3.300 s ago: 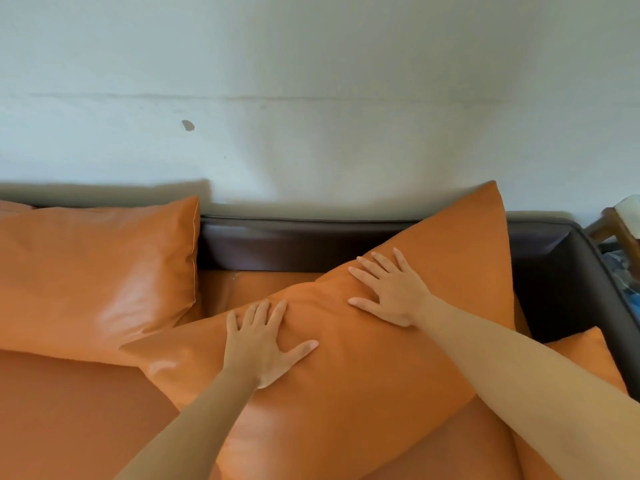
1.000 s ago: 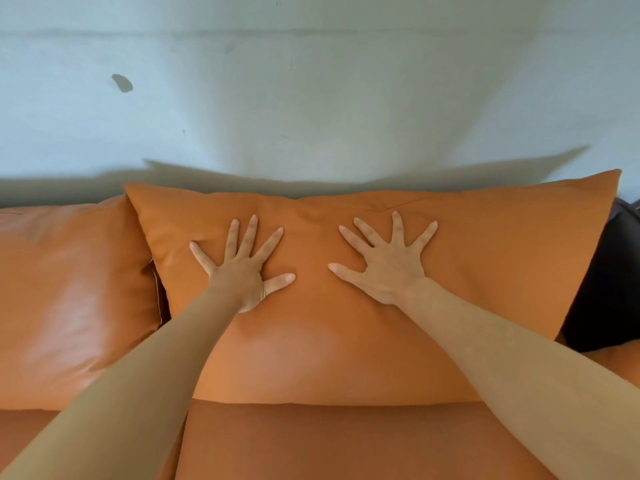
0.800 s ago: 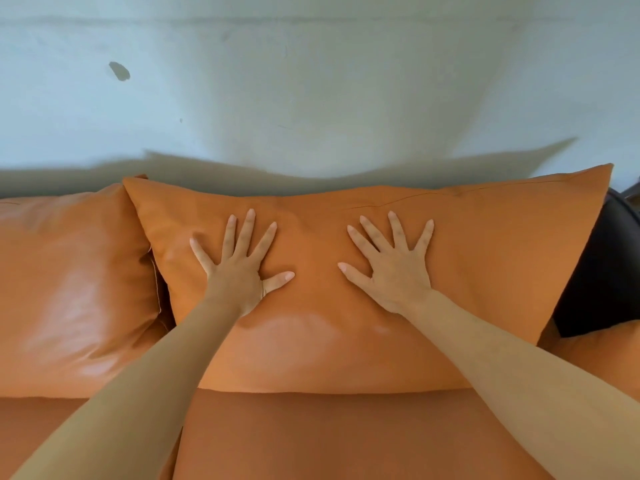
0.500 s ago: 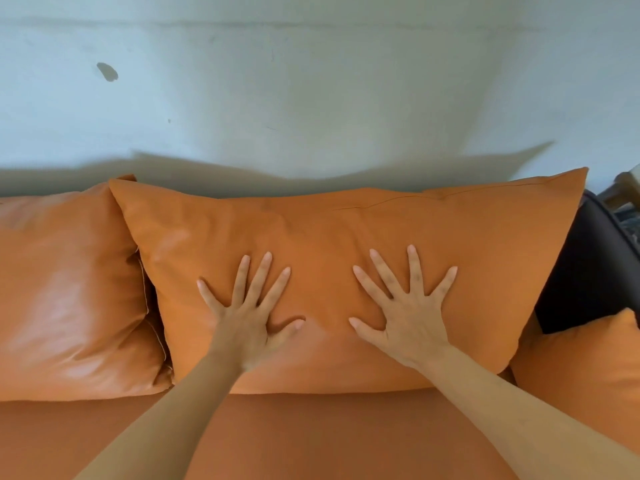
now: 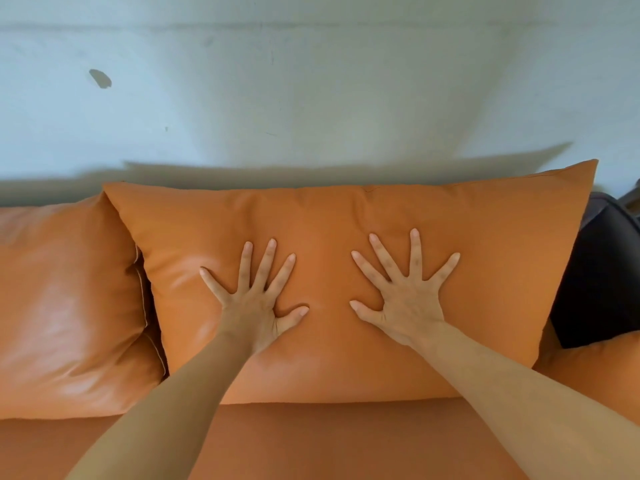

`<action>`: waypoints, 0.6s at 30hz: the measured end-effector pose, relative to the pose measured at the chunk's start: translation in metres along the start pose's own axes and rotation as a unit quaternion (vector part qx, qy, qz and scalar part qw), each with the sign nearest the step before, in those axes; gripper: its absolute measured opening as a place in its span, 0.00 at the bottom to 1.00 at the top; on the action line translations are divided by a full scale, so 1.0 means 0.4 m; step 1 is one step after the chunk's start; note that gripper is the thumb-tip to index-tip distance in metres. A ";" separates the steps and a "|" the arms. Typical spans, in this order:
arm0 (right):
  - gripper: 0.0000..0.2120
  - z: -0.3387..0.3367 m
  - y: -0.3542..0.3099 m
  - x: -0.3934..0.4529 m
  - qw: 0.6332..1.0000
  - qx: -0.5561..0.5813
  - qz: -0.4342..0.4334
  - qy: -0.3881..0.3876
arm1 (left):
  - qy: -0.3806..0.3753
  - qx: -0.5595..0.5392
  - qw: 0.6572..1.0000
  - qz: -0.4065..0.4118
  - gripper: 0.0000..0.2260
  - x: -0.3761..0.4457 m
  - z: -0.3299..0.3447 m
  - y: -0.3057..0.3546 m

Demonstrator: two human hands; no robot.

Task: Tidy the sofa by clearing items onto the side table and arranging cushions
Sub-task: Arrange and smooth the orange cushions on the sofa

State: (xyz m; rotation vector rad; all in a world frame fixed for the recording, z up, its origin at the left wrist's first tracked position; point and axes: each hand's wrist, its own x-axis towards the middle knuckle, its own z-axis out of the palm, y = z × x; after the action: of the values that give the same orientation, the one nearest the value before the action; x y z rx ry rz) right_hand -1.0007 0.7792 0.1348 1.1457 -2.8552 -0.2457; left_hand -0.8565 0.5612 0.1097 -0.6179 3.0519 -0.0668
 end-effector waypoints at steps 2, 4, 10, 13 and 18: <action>0.37 0.000 0.001 0.007 1.000 -0.012 0.004 -0.006 | 0.002 0.007 1.000 -0.005 0.37 0.005 -0.001 0.000; 0.37 -0.001 -0.002 -0.005 1.000 -0.015 0.002 -0.012 | -0.003 0.004 1.000 -0.004 0.37 -0.003 -0.002 0.000; 0.37 -0.012 -0.008 -0.077 1.000 0.019 -0.014 -0.007 | 0.015 -0.015 0.999 0.037 0.42 -0.071 -0.017 0.003; 0.41 0.012 -0.007 -0.146 0.998 0.030 -0.051 0.010 | 0.028 0.004 0.991 0.130 0.52 -0.133 -0.008 -0.016; 0.62 0.045 -0.034 -0.239 0.996 0.030 -0.073 -0.037 | -0.007 0.013 0.992 0.125 0.60 -0.208 0.034 0.010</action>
State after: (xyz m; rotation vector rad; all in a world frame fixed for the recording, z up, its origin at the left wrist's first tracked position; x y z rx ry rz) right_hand -0.9241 0.8377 0.1156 1.3887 -2.8618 -0.2155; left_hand -0.7808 0.5967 0.0975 -0.2296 3.0811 -0.0954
